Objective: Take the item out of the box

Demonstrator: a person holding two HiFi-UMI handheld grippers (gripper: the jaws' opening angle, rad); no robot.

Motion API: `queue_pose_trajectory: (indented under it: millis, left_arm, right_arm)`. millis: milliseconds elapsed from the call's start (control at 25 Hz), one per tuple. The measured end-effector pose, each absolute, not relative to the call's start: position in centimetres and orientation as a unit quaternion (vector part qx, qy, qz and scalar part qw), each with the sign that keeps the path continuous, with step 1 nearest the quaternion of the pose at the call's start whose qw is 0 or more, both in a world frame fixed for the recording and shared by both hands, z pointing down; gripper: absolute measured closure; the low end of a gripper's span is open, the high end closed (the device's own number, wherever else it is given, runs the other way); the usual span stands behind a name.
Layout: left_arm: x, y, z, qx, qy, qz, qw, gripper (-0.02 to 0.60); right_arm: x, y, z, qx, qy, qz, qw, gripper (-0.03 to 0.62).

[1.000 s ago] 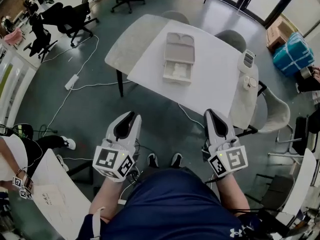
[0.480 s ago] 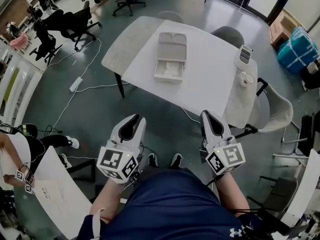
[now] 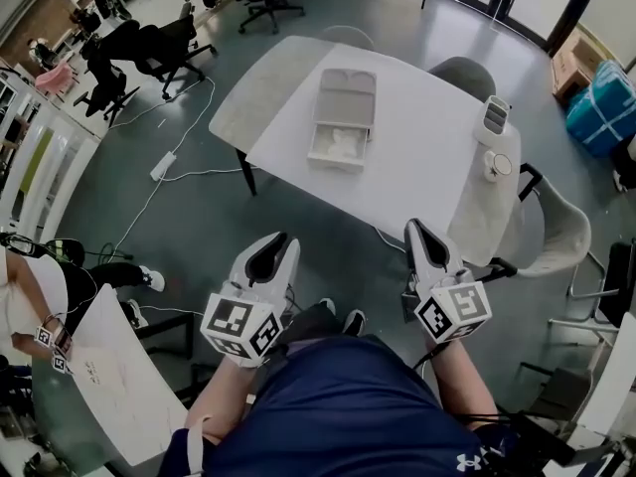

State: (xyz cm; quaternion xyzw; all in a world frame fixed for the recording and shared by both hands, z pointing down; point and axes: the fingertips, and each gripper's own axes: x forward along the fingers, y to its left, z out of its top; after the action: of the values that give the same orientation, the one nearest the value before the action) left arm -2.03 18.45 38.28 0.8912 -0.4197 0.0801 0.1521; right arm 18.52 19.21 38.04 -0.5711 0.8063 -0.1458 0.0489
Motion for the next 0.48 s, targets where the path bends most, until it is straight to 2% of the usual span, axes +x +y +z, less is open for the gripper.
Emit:
queue_pose_trajectory:
  millis: [480]
  left_arm:
    - [-3.5,9.1,39.5,0.893,-0.419,0.075,0.147,0.505]
  right_arm:
    - [18.1,10.7,39.4,-0.586,0.796,-0.146,0.019,0.592]
